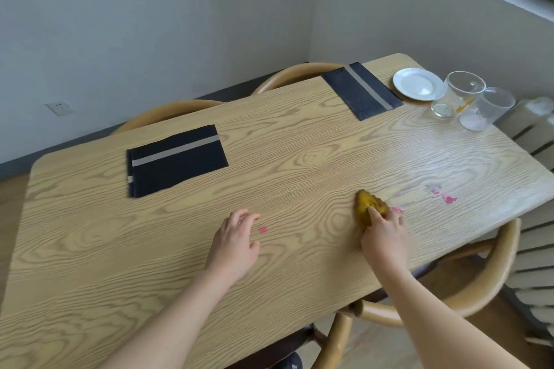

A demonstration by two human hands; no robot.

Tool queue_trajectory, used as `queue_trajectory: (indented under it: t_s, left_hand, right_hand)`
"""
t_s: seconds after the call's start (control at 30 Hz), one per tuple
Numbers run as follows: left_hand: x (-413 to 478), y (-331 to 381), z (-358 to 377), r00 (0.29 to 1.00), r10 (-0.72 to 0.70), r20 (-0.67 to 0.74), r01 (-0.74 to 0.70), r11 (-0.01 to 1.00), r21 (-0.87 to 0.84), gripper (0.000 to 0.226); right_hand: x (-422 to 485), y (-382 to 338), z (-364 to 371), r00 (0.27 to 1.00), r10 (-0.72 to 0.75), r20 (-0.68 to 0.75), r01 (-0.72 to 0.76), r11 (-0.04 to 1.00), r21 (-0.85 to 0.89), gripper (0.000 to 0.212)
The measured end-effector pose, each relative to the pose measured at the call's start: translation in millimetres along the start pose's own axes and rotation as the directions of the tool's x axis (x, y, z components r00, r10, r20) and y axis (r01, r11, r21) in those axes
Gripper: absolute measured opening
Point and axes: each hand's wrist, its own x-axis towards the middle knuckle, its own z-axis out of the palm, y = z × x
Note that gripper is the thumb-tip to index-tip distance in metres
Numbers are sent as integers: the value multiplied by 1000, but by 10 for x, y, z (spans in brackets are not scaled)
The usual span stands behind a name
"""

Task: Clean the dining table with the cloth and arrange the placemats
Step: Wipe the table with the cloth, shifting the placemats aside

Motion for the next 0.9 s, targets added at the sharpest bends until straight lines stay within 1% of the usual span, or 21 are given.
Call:
queue_trajectory:
  t_s: [0.07, 0.13, 0.17, 0.23, 0.3, 0.33, 0.37, 0.4, 0.47, 0.53, 0.6, 0.63, 0.67, 0.73, 0.8, 0.87, 0.9]
  left_hand:
    - [-13, -58, -15, 1000, -17, -7, 17, 1000, 4, 52]
    - [-17, -86, -30, 1000, -24, -9, 24, 1000, 10, 52]
    - [-16, -89, -38, 1000, -25, -8, 25, 1000, 10, 52]
    - [-3, -88, -46, 1000, -18, -11, 18, 1000, 10, 51]
    - [7, -82, -65, 1000, -14, -16, 14, 1000, 10, 50]
    - [10, -88, -76, 1000, -14, -18, 15, 1000, 9, 50]
    - [11, -106, -90, 1000, -18, -19, 18, 1000, 5, 50]
    - [6, -132, -101, 1000, -23, -19, 23, 1000, 4, 51]
    - [-15, -189, -122, 999, -34, -26, 34, 999, 12, 52]
    - [-58, -267, -146, 998, -51, -33, 51, 999, 18, 52]
    - [-106, -353, -168, 997, -69, -35, 69, 998, 13, 53]
    - [-130, -386, -178, 996, -75, -37, 76, 997, 10, 53]
    - [-147, -417, -185, 996, -80, -41, 80, 997, 9, 53]
    - [-182, -471, -207, 995, -84, -45, 84, 996, 5, 53]
    - [-204, -505, -231, 996, -76, -42, 76, 997, 0, 53]
    - [-220, -525, -246, 998, -58, -32, 58, 998, -3, 53]
    - [-226, -533, -250, 998, -49, -30, 49, 999, -2, 52]
  right_hand:
    - [-110, -252, 68, 997, -76, 19, 76, 997, 1, 53]
    - [-264, -528, 144, 972, -226, 66, 224, 974, 23, 54]
    - [-356, -663, 190, 945, -315, 91, 312, 949, 45, 54]
    - [-558, -895, 273, 852, -507, 132, 500, 862, 85, 53]
    - [-685, -1015, 325, 758, -627, 178, 623, 778, 87, 51]
    - [-684, -1021, 334, 740, -645, 188, 644, 761, 79, 50]
    - [-645, -997, 333, 746, -641, 179, 640, 765, 69, 50]
    - [-580, -944, 326, 771, -616, 163, 614, 786, 63, 49]
    - [-387, -787, 282, 856, -504, 114, 499, 864, 69, 47]
    - [-188, -617, 216, 942, -329, 69, 325, 943, 69, 47]
    - [-66, -527, 169, 984, -170, 48, 166, 983, 73, 47]
    - [-52, -534, 163, 991, -122, 48, 118, 991, 69, 48]
    - [-73, -582, 170, 993, -104, 47, 102, 993, 58, 48]
    - [-205, -760, 220, 987, -151, 53, 149, 988, 30, 49]
    - [-433, -979, 290, 960, -271, 78, 269, 963, 32, 51]
    - [-717, -1174, 408, 889, -444, 112, 440, 896, 66, 54]
    - [-865, -1246, 474, 829, -544, 129, 538, 839, 83, 55]
